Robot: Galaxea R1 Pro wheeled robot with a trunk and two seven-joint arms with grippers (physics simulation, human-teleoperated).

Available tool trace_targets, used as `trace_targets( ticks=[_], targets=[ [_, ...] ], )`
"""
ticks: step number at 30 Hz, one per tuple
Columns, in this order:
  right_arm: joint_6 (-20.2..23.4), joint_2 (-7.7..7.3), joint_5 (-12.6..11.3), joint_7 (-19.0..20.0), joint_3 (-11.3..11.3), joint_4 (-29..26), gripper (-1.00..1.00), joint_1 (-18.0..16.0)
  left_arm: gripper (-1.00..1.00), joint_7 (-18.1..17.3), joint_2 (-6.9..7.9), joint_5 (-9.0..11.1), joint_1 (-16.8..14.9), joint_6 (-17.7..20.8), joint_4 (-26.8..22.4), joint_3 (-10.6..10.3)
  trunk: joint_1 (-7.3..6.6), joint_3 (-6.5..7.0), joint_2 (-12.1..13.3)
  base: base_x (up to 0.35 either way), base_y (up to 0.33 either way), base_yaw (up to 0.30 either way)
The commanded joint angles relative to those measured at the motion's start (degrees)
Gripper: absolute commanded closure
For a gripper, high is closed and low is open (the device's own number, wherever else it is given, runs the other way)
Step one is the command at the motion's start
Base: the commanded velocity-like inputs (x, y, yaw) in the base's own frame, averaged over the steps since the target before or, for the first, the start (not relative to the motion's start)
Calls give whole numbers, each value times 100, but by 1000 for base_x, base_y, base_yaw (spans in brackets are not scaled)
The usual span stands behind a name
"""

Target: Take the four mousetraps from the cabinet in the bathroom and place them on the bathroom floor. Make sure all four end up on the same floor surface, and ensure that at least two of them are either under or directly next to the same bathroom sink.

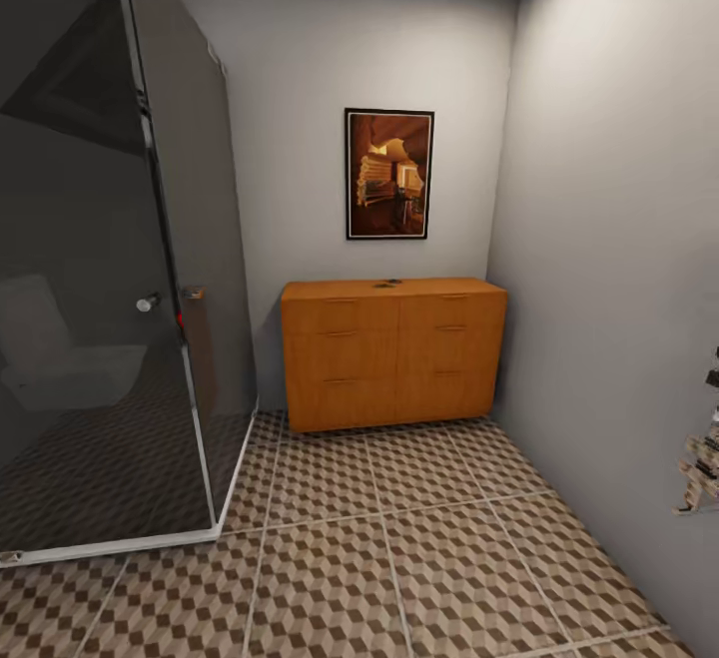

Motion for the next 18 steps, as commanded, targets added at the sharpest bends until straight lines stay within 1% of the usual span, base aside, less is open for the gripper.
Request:
trace_targets(
  ticks=[1,8,10,13,18],
  targets=[
    [-32,-1,43,7,-33,18,-100,-8,-100,20,-1,38,-2,21,-8,-17,2,-2,-2,317,-106,-247],
    [-31,-1,43,7,-34,18,-100,-6,-100,18,-1,38,0,18,-6,-19,2,30,-2,317,-54,-249],
    [-31,-1,43,7,-34,18,-100,-6,-100,18,-1,38,0,18,-7,-21,2,36,-2,318,-12,-179],
    [-31,-1,43,7,-34,18,-100,-6,-100,18,3,38,0,21,-7,-24,2,41,-2,319,-6,-91],
    [-29,-1,43,7,-34,18,-100,-6,-100,19,6,43,-1,25,-6,-26,2,44,-2,320,-2,-32]
  ],
)
